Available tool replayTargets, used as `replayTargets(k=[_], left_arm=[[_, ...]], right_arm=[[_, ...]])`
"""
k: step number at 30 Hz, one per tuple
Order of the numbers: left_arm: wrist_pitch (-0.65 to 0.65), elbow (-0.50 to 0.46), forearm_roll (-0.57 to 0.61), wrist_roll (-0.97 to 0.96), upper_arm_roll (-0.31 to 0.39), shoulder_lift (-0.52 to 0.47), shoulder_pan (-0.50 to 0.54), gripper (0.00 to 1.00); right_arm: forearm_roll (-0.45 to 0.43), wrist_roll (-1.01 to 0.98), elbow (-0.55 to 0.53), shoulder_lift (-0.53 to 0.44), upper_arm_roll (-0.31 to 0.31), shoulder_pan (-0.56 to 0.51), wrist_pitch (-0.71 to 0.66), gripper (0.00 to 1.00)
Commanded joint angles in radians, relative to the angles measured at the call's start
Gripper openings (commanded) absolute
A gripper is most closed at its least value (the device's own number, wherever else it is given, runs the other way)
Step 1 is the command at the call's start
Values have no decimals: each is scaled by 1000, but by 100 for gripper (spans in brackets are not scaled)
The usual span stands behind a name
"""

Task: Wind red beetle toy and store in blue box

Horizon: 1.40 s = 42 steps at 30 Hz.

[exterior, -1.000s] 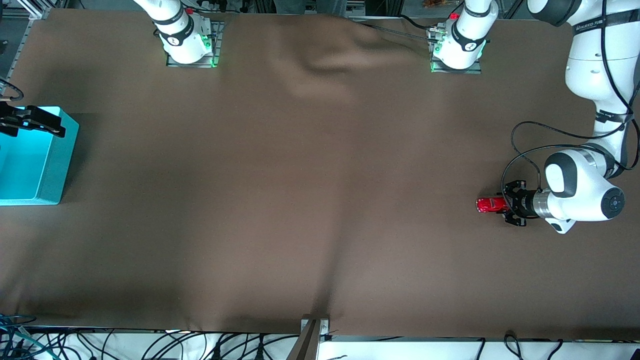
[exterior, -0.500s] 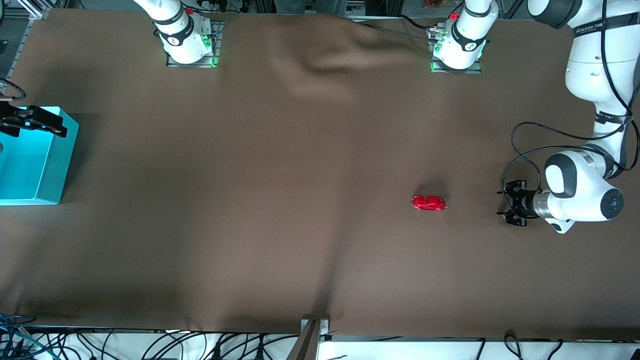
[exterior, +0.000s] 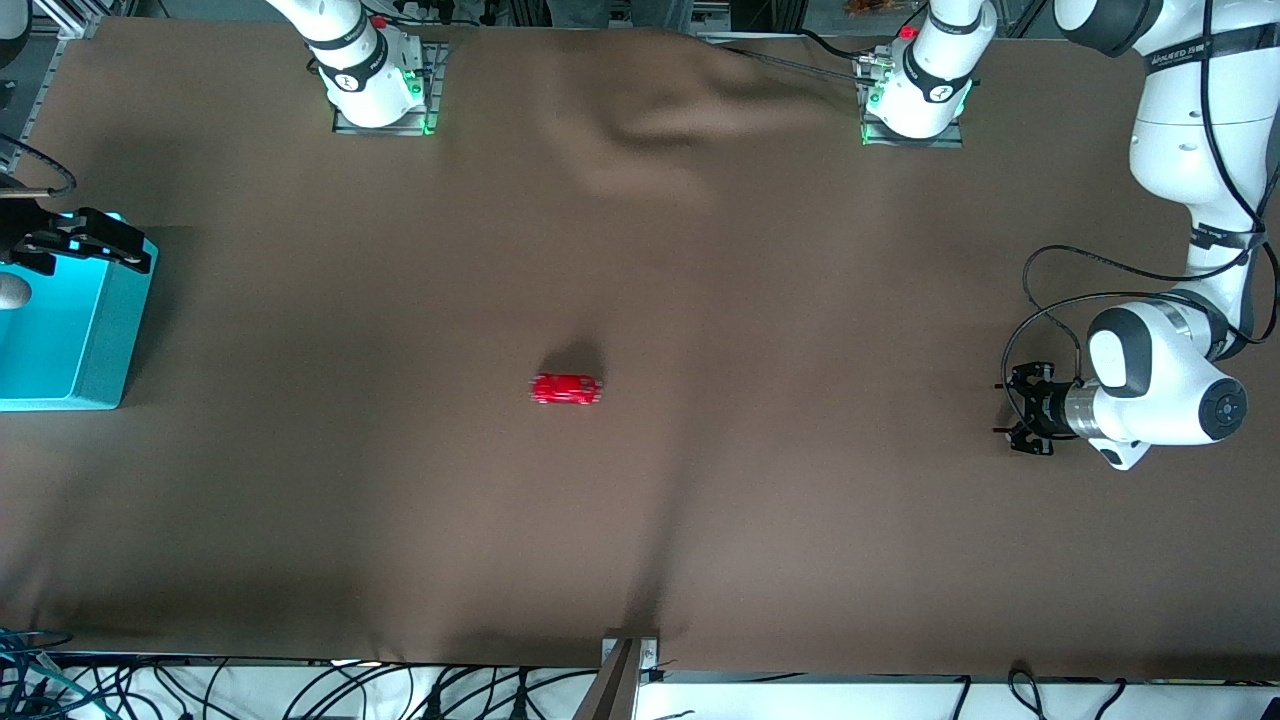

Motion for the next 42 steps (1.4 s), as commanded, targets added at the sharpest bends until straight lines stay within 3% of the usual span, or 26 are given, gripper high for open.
replayTargets(k=[1, 14, 19, 28, 35, 42], left_arm=[[-104, 83, 18, 81, 5, -28, 4, 100], [-202, 171, 21, 290, 4, -139, 10, 100], [-216, 187, 83, 333, -8, -189, 4, 100], [-282, 286, 96, 529, -24, -201, -11, 100], [-288, 306, 93, 620, -24, -247, -17, 100], [-295, 338, 98, 658, -22, -259, -37, 100]], right_arm=[[-6, 7, 18, -2, -3, 2, -13, 100], [-16, 18, 17, 1, -4, -1, -19, 100], [-7, 22, 15, 2, -4, 1, -19, 100], [2, 22, 12, 11, -1, 10, -5, 100], [2, 22, 9, 11, -3, 13, -1, 100], [-4, 25, -144, -45, 3, 5, 120, 100]])
